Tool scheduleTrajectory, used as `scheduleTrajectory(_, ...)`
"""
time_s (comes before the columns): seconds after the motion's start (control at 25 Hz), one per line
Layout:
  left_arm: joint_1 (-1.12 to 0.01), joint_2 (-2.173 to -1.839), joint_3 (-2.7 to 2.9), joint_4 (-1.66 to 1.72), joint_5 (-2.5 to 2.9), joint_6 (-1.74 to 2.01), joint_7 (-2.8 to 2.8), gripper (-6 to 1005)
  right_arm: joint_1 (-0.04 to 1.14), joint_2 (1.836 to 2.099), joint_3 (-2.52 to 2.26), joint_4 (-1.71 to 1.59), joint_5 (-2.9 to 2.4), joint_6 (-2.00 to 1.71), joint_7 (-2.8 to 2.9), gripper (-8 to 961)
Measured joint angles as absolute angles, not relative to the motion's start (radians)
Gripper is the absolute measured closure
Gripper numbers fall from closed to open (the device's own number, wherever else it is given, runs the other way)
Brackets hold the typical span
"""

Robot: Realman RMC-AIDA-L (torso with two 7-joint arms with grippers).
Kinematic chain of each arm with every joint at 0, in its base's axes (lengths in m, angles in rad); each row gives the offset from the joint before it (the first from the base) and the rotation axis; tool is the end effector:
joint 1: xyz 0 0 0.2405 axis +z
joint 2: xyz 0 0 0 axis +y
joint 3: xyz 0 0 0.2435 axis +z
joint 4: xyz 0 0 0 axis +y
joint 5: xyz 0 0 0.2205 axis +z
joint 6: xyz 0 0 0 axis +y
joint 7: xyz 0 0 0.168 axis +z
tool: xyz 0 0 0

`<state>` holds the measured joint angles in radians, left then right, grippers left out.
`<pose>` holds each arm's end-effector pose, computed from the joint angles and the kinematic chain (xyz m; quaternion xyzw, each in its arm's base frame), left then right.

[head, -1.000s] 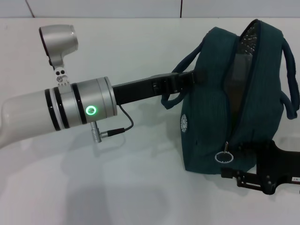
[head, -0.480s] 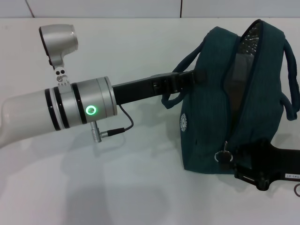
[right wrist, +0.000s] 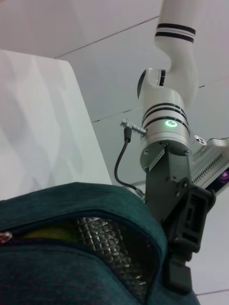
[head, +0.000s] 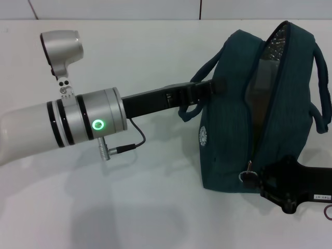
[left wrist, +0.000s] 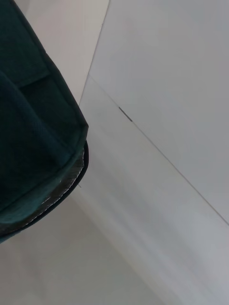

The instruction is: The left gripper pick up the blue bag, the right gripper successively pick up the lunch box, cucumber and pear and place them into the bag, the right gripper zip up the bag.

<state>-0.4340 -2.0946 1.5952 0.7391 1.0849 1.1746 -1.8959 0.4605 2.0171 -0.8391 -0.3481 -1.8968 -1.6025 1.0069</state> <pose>-0.1519 0.3374 -0.0862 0.8160 0.4382 0.3769 0.0001 0.2804 0.2767 -0.0528 -0.9509 0.1569 0.2572 0.0710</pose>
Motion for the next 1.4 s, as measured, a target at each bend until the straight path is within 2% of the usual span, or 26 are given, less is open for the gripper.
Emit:
scheduleTrajectory(0.04, -0.433, -2.094, 1.595, 0.740, 1.085, 1.175, -1.895, 911, 0.459, 2.016, -0.838, -0.348, -1.897, -1.605, 1.007, 945)
scheduleTrajectory(0.56, -0.431, -2.094, 1.591, 0.741, 1.082, 1.186, -1.881, 911, 0.345, 2.008, -0.831, -0.488, -1.825, -1.737, 1.010, 948)
scheduleTrajectory(1.4, -0.411, -2.093, 1.577, 0.741, 1.030, 1.205, -1.828, 910, 0.430, 2.014, -0.841, -0.480, -1.677, -1.776, 0.985, 948)
